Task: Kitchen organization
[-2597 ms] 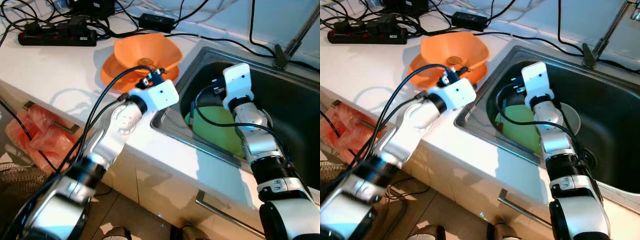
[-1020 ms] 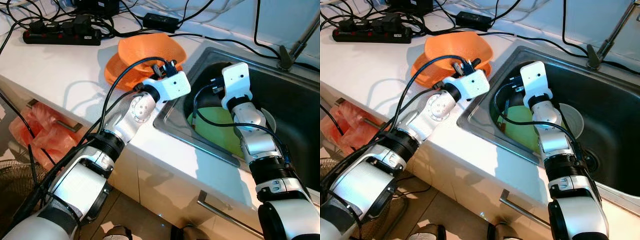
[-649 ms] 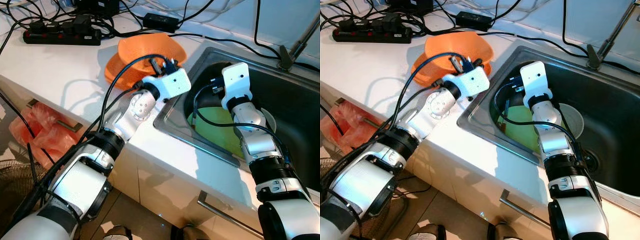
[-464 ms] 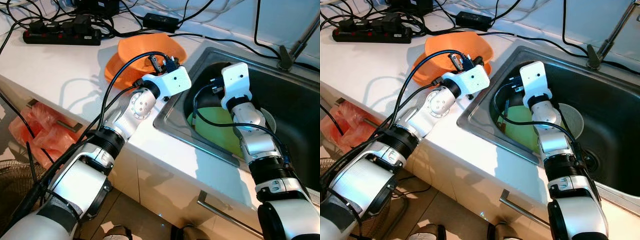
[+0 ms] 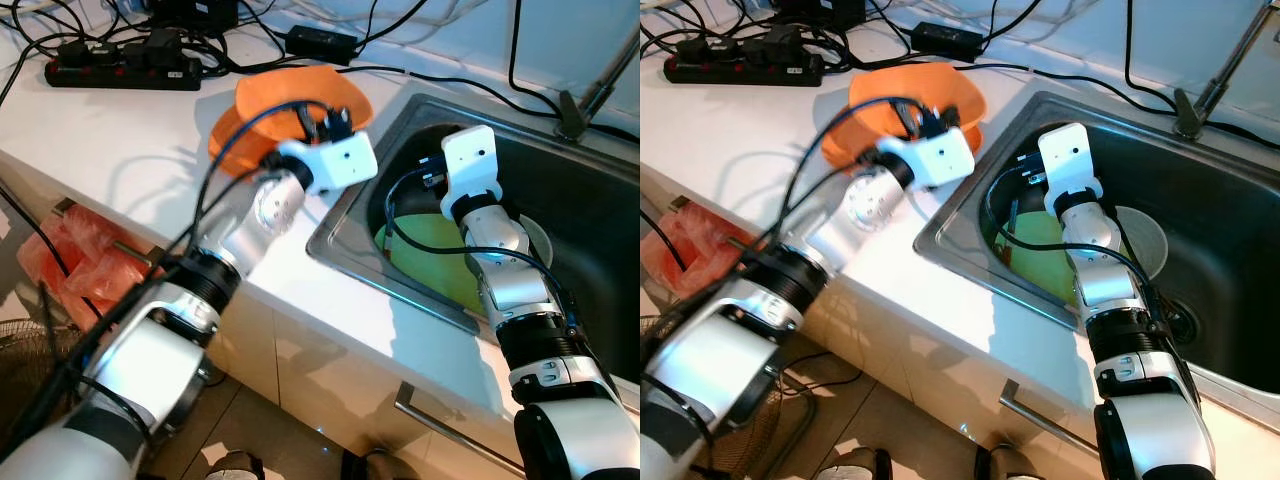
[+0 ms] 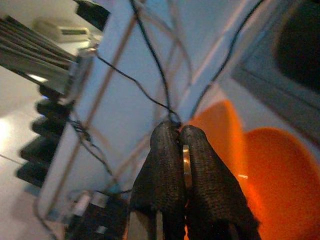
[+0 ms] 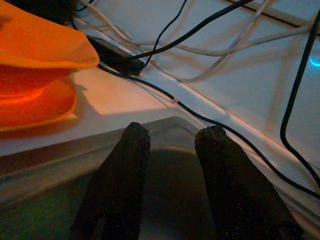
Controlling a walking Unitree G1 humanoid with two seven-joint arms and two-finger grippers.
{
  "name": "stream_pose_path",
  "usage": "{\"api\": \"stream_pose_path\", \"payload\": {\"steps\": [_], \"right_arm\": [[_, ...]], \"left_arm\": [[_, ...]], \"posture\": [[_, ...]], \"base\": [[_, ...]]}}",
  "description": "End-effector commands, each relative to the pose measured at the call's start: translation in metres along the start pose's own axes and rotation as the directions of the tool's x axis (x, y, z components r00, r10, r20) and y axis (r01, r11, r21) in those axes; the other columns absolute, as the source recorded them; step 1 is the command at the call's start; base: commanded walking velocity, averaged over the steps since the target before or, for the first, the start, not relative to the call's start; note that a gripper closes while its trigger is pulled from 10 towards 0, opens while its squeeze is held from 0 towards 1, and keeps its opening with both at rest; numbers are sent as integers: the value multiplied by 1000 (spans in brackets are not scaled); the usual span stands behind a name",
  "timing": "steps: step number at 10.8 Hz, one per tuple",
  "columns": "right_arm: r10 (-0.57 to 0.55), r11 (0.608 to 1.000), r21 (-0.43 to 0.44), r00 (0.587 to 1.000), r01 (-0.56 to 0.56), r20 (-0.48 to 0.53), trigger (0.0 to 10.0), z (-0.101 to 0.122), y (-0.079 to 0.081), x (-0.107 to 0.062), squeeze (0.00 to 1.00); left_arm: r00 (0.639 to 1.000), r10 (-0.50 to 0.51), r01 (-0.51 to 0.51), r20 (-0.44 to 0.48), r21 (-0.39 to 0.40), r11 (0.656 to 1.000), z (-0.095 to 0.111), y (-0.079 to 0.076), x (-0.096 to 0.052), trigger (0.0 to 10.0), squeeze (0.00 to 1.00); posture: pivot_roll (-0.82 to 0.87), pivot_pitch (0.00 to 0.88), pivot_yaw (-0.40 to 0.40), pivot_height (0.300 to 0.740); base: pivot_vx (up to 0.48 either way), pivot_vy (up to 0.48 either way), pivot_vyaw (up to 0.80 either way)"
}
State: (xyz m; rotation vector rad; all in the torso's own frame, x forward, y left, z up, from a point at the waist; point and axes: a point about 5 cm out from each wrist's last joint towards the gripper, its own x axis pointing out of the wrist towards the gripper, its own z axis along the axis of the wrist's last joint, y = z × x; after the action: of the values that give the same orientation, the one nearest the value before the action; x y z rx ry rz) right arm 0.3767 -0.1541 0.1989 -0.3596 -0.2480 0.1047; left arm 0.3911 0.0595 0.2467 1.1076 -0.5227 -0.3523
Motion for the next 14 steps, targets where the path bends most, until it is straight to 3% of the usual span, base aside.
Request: {"api": "stream_pose_path", "payload": {"steps": [1,2,4,7,8,9,10,11,12,14], "right_arm": [[-9,1000,8,1000,9,0,10000,-1,-1,0,0],[-8,1000,9,1000,8,0,10000,-1,0,0,0],[-11,1000,11,1000,11,2,10000,-1,-1,0,0],[-18,1000,8,1000,18,-1,10000,-3,-1,-2,0],[-27,999,-26,1000,27,-1,10000,-4,-4,-3,0],[-34,999,-33,999,34,1,10000,-4,-6,-4,0],[-50,998,-25,999,51,12,10000,-3,-9,-5,0],[-54,998,-26,998,54,17,10000,-3,-10,-5,0],[-45,997,-60,998,48,42,10000,0,-12,-6,0],[-49,993,-100,997,54,55,10000,0,-17,-8,0]], "left_arm": [[998,33,-35,46,51,998,12,9,5,0,0],[998,42,-46,52,66,997,14,12,5,10000,0],[987,101,-108,126,46,993,29,23,4,10000,0],[912,187,-127,365,-184,975,73,34,-8,10000,0],[878,236,-85,416,-349,933,88,43,-13,10000,0],[867,248,-45,432,-427,903,93,45,-16,10000,0],[847,266,28,461,-537,843,100,46,-20,10000,0],[842,270,43,467,-558,829,101,46,-20,10000,0],[848,285,100,448,-662,742,100,45,-21,10000,0],[861,264,174,434,-740,650,95,41,-24,10000,0]], "posture": [[39,119,-61,740],[39,119,-61,740],[42,113,-62,740],[42,110,-61,740],[42,110,-61,740],[42,110,-61,740],[37,121,-58,740],[37,121,-58,740],[36,127,-59,740],[36,127,-59,740]], "base": [[0,0,0],[0,0,0],[0,0,0],[0,0,0],[0,0,0],[0,0,0],[0,0,0],[0,0,0],[0,0,0],[0,0,0]]}}
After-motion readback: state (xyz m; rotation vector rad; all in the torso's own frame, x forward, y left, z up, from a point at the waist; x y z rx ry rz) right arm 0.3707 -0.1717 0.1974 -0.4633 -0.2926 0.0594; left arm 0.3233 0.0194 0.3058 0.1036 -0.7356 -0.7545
